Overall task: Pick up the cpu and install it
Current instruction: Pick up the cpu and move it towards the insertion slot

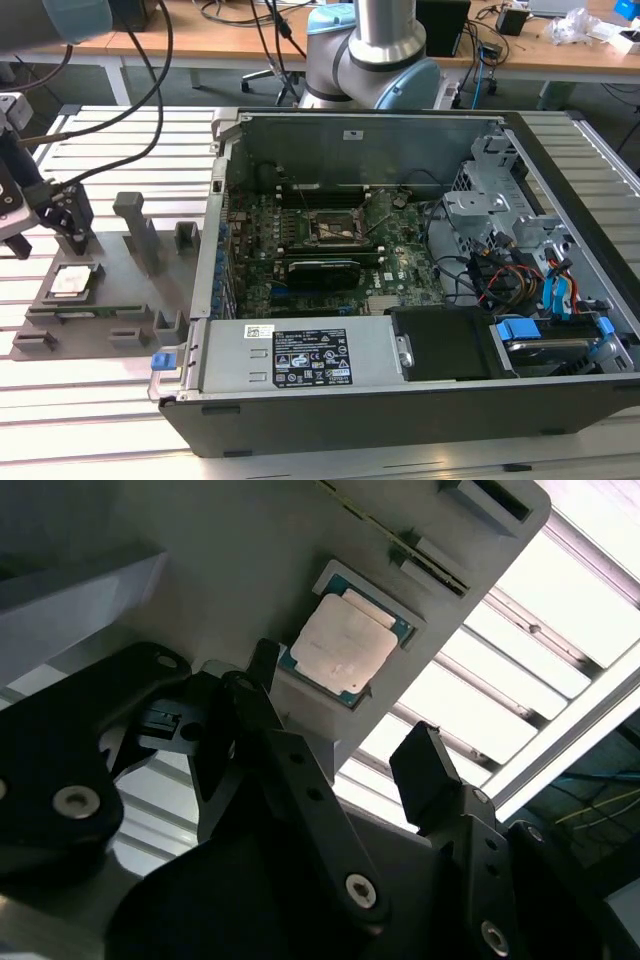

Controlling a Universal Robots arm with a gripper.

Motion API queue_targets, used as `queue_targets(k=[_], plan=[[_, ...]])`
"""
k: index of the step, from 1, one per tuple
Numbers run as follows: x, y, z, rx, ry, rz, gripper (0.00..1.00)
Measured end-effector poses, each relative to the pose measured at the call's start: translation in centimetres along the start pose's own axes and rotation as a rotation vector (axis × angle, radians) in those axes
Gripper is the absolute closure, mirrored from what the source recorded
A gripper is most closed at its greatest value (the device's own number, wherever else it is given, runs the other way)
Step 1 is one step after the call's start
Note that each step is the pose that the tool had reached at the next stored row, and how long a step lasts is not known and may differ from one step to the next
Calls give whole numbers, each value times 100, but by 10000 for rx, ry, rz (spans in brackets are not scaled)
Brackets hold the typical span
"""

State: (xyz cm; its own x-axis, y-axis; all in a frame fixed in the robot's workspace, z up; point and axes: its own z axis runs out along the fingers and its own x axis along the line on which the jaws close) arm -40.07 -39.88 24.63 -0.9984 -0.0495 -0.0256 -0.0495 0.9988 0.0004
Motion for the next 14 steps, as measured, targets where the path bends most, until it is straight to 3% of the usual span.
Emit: queue_targets(k=[7, 14], plan=[[1, 0, 65, 0, 0, 0, 28], [3, 0, 202, 0, 0, 0, 28]])
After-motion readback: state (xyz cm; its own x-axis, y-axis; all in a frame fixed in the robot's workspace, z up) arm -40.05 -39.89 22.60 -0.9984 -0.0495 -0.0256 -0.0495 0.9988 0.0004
